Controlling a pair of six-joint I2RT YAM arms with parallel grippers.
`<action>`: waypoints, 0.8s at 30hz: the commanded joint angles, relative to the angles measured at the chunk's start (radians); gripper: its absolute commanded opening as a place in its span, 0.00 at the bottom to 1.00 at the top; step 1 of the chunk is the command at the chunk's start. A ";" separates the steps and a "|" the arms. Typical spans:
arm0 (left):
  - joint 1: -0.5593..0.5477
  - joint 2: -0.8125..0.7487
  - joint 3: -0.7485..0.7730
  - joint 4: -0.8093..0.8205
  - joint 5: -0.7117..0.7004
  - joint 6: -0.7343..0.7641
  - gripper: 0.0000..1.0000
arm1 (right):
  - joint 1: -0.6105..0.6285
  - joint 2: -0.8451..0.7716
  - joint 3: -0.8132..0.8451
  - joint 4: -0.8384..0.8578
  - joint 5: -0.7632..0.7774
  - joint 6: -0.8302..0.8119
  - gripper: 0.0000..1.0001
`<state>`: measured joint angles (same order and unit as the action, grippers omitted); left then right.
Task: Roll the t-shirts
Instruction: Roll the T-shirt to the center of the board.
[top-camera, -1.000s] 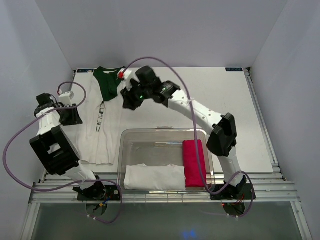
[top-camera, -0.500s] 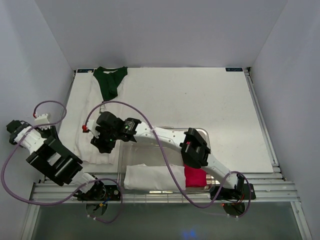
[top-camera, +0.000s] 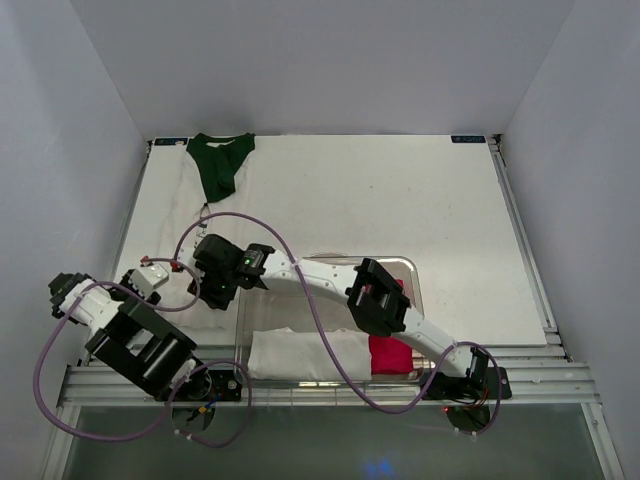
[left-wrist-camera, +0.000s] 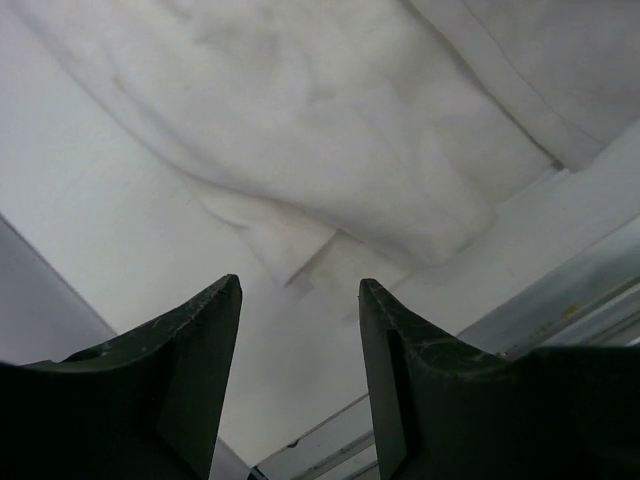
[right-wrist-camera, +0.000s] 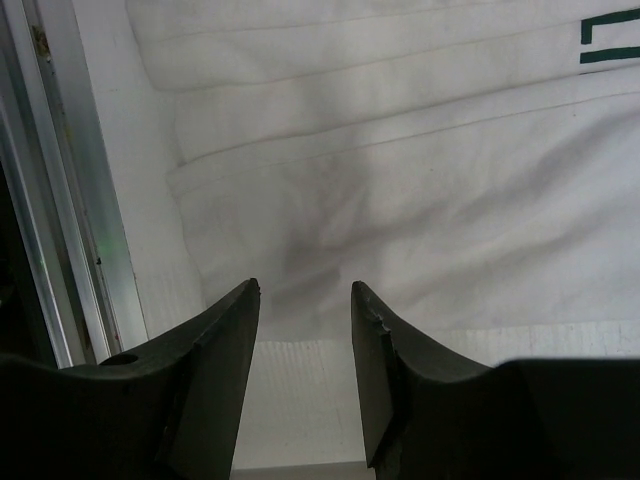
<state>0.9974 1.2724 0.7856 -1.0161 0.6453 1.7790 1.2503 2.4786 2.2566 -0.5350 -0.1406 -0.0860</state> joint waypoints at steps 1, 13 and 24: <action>0.000 -0.007 -0.019 -0.128 -0.028 0.587 0.62 | 0.012 0.017 0.047 -0.032 -0.013 0.003 0.48; 0.000 -0.010 -0.121 -0.087 -0.127 0.760 0.75 | 0.047 -0.026 -0.098 -0.033 -0.040 0.032 0.48; 0.001 0.007 -0.183 0.039 -0.102 0.778 0.75 | 0.077 -0.055 -0.104 -0.077 0.010 -0.018 0.56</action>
<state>0.9977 1.2778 0.6197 -1.0306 0.5255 1.9724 1.2972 2.4634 2.1765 -0.5491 -0.1284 -0.0898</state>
